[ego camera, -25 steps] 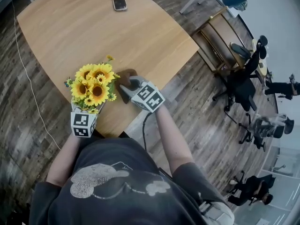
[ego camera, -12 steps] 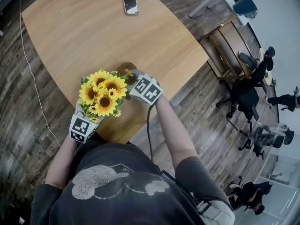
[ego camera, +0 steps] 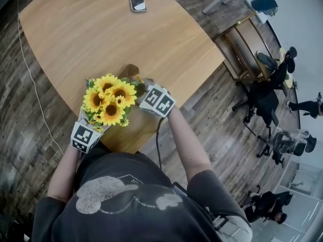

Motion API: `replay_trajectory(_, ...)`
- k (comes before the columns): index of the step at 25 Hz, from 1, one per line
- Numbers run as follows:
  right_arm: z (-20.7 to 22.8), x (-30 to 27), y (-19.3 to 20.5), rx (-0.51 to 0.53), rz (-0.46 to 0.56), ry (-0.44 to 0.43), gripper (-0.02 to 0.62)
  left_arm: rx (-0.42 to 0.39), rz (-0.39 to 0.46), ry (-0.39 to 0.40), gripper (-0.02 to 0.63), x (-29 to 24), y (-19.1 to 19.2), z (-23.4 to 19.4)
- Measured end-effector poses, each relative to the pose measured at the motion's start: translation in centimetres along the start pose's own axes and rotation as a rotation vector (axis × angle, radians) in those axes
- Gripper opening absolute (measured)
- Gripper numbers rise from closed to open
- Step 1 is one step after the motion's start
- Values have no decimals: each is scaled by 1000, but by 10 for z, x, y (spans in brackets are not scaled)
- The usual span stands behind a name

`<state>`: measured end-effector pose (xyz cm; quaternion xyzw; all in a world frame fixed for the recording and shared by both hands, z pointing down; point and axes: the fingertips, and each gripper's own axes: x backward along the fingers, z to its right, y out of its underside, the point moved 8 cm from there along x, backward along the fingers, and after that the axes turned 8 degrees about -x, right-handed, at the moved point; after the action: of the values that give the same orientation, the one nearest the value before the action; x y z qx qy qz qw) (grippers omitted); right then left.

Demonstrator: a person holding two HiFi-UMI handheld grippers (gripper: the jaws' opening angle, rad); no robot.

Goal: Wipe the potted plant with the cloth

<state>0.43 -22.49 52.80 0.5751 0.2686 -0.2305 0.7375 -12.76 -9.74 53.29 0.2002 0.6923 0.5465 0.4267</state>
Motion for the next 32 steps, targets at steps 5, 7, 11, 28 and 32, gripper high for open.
replay_trajectory(5, -12, 13, 15, -63, 41, -9, 48, 11, 3, 2, 483, -5, 1, 0)
replay_trajectory(7, -16, 16, 20, -85, 61, 1, 48, 10, 1, 2, 483, -6, 0, 0)
replay_trajectory(11, -29, 22, 25, -113, 103, 15, 48, 9, -8, -4, 483, -7, -2, -1)
replay_trajectory(28, -88, 42, 61, -244, 212, 74, 48, 53, -23, -143, 531, -2, 2, 5)
replay_trajectory(32, -88, 49, 71, -321, 292, 100, 49, 59, -35, -196, 540, 16, 5, 9)
